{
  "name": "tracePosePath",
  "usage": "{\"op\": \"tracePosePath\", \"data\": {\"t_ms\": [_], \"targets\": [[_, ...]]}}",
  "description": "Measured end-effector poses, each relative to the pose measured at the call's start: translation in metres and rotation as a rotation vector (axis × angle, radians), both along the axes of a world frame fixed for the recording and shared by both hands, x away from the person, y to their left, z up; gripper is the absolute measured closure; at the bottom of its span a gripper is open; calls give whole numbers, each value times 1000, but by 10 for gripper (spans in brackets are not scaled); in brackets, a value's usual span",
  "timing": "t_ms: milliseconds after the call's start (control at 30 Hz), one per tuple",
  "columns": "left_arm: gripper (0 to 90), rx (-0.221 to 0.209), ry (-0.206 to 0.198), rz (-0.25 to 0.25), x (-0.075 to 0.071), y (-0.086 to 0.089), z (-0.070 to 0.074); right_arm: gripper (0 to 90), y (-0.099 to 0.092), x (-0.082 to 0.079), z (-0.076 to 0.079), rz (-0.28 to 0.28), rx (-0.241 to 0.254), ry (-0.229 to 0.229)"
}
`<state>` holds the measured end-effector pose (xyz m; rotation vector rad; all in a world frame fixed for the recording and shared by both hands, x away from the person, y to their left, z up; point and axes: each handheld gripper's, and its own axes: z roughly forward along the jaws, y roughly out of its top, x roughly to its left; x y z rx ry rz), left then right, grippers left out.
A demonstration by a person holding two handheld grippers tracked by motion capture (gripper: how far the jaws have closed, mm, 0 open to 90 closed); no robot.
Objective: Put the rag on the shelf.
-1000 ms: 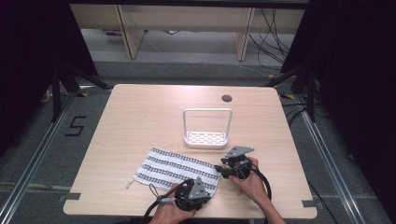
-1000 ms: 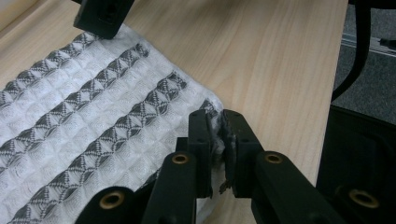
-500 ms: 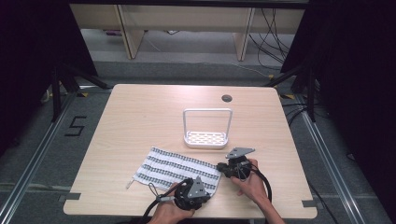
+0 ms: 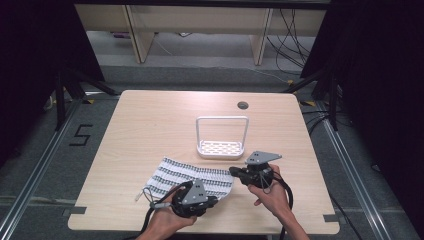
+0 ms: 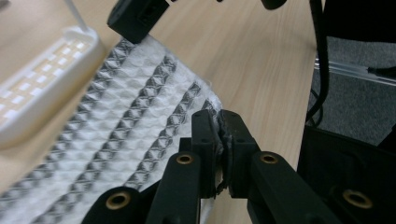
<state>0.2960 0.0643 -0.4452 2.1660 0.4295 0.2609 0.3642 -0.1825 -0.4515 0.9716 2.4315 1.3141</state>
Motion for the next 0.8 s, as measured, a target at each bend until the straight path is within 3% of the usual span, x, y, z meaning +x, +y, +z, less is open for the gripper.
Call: {"op": "tracePosePath", "data": {"t_ms": [267, 333, 367, 400, 433, 500, 533, 600, 700, 767, 800], "targets": [[847, -55, -36, 8, 2, 27, 61, 893, 8, 1, 56, 41, 71, -55], [846, -60, -39, 4, 3, 29, 67, 893, 11, 0, 71, 50, 86, -86], [847, -75, -50, 5, 3, 33, 80, 894, 11, -1, 78, 53, 88, -108], [847, -75, -50, 5, 3, 33, 80, 894, 11, -1, 78, 53, 88, -108], [846, -85, -60, 0, 4, 36, 93, 893, 13, -5, 94, 51, 111, -106], [847, -87, -71, -7, 4, 37, 101, 893, 13, -7, 108, 50, 121, -116], [847, -93, -77, -10, 4, 37, 107, 893, 13, -7, 108, 50, 121, -116], [846, -107, -83, -21, 8, 39, 123, 893, 12, -7, 124, 45, 117, -147], [847, -109, -97, -19, 15, 40, 136, 894, 9, -8, 140, 31, 107, -168], [847, -123, -95, -8, 21, 41, 143, 894, 6, -7, 149, 20, 97, -210], [847, -129, -97, -6, 24, 41, 145, 894, 5, -8, 153, 13, 103, -200]]}}
